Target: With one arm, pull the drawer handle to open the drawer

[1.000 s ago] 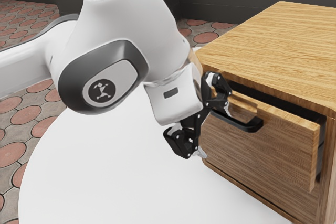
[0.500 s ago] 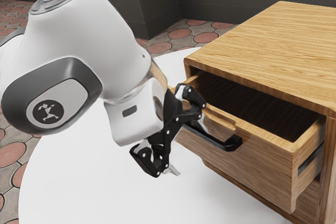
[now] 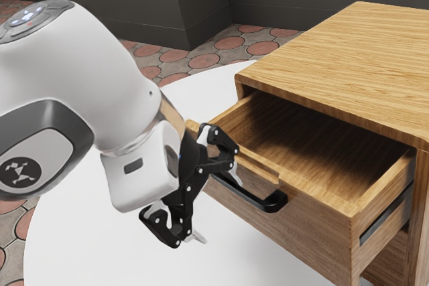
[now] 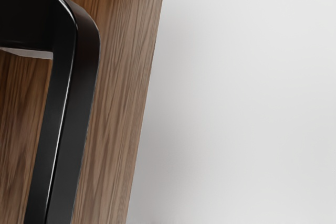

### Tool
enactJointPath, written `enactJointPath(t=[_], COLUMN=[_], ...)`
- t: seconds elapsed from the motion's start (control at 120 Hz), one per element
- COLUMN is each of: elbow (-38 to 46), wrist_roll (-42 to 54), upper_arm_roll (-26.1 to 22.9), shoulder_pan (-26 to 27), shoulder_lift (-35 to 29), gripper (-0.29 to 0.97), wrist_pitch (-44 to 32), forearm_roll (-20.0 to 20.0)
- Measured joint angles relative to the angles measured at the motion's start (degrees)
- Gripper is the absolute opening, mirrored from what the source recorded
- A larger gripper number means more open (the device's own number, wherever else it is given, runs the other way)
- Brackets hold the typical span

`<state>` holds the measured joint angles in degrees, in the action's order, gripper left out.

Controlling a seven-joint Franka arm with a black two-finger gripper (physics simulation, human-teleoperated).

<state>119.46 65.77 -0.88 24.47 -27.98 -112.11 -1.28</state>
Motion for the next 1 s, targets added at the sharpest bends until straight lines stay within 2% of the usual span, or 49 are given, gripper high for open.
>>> enactJointPath(t=[0.225, 0.533, 1.0], elbow=[4.6, 8.4, 8.7], wrist_roll=[-0.4, -0.8, -1.4], upper_arm_roll=[-2.0, -2.5, -4.3], shoulder_pan=[-1.9, -2.6, -4.3], shoulder_lift=[-5.2, -9.7, -11.4], gripper=[0.67, 0.66, 0.68], wrist_pitch=[0.0, 0.0, 0.1], forearm_roll=[1.3, 2.3, 3.6])
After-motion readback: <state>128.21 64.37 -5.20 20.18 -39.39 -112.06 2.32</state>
